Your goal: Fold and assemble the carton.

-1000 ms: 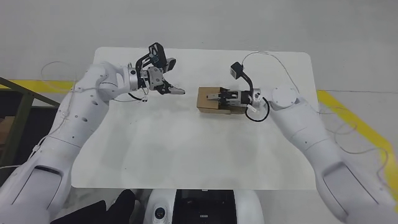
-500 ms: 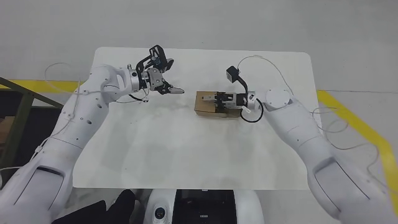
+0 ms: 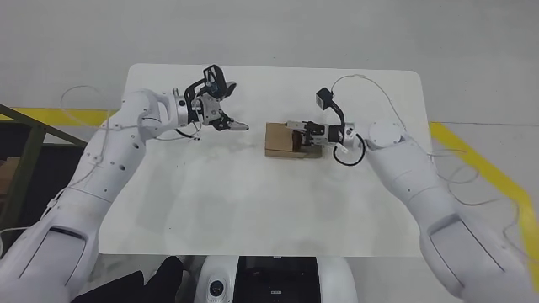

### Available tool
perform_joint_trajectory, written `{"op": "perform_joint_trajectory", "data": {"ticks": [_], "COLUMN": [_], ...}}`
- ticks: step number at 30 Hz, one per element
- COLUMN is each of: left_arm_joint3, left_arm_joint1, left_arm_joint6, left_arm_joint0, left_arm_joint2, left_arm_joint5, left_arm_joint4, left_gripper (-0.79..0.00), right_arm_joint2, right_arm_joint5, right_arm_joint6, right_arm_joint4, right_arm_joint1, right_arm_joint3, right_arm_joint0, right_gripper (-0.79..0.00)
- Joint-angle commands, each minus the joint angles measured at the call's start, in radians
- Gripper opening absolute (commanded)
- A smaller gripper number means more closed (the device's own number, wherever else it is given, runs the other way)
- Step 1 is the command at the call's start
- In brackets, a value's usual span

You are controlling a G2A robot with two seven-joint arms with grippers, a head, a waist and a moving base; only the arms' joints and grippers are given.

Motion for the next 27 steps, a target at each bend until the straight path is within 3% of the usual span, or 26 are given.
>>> {"op": "perform_joint_trajectory", "data": {"ticks": [1, 8, 20, 27], "left_arm_joint3": [-0.001, 0.008, 0.012, 0.012], "left_arm_joint1": [0.000, -0.004, -0.007, -0.007], "left_arm_joint6": [0.015, 0.062, 0.086, 0.086], "left_arm_joint0": [0.003, 0.005, -0.003, -0.003], "left_arm_joint2": [0.003, 0.014, 0.010, 0.010], "left_arm_joint5": [-0.011, -0.021, -0.023, -0.023], "left_arm_joint4": [0.021, 0.077, 0.078, 0.078], "left_gripper": [0.000, 0.000, 0.000, 0.000], "right_arm_joint2": [0.021, 0.126, 0.350, 0.365], "right_arm_joint5": [-0.012, -0.013, 0.108, 0.118], "right_arm_joint6": [0.010, -0.015, -0.067, -0.070], "right_arm_joint4": [-0.005, -0.087, -0.217, -0.218], "right_arm_joint1": [0.013, 0.082, 0.184, 0.189], "right_arm_joint3": [-0.027, -0.229, -0.689, -0.718], "right_arm_joint0": [-0.013, -0.103, -0.347, -0.365], "right_gripper": [0.000, 0.000, 0.000, 0.000]}}
